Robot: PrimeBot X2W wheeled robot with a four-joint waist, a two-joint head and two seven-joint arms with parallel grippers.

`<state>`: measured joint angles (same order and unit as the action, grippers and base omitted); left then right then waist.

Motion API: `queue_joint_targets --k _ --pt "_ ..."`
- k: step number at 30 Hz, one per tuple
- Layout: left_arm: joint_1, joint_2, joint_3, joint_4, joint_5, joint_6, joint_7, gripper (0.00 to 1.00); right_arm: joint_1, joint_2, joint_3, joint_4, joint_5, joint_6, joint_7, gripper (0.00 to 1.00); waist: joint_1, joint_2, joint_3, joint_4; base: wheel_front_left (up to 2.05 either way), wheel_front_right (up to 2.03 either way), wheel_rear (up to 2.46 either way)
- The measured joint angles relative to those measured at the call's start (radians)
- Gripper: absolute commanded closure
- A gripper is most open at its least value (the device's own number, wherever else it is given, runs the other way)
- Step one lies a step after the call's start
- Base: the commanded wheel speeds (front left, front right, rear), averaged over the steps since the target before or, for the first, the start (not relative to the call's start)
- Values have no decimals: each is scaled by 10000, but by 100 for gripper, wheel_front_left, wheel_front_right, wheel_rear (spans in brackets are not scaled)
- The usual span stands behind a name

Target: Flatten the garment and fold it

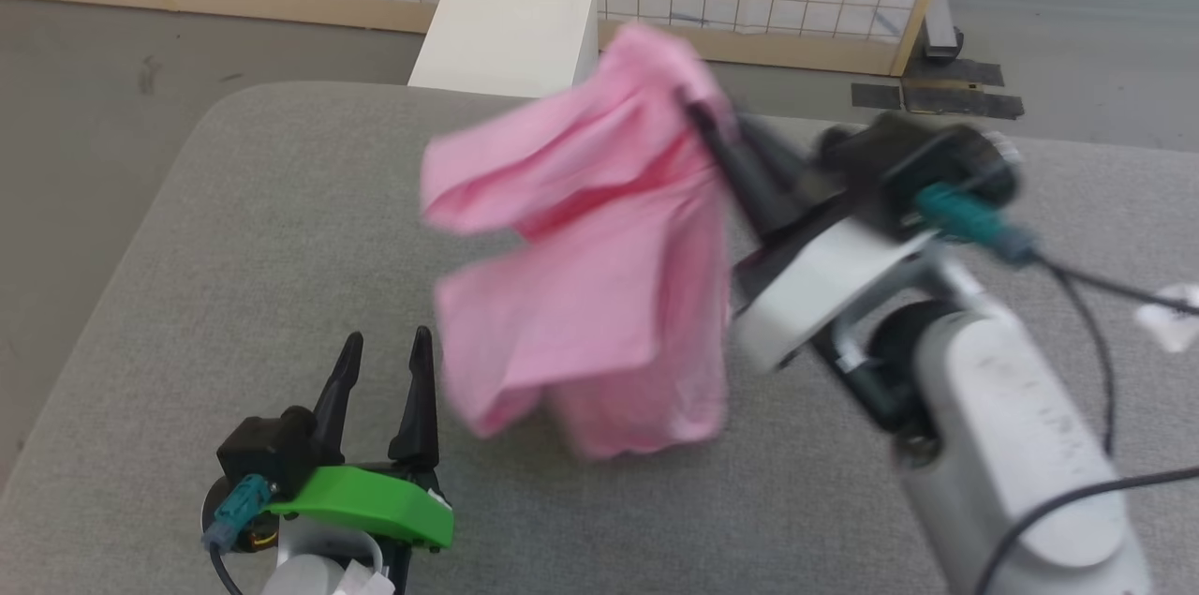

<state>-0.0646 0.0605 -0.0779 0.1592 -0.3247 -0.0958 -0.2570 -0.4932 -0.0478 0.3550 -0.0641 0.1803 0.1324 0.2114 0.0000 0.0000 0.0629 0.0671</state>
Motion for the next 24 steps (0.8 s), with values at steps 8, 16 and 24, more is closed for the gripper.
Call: queue_joint_targets --k 8,16,24 --pt "1 -12 -104 77 12 -86 0 0 1536 -15 -2882 1281 -709 0 892 100 0 1 -21 -124 0 0 0" --pt "-1 -19 -232 157 79 -102 0 0 3184 -19 -6107 3010 -1745 0 861 0 0 1 74 -187 0 0 0" --pt "3 -21 -217 205 100 -178 0 0 4732 -54 -4011 631 -1994 -2 -408 0 0 0 -46 -342 0 0 0"
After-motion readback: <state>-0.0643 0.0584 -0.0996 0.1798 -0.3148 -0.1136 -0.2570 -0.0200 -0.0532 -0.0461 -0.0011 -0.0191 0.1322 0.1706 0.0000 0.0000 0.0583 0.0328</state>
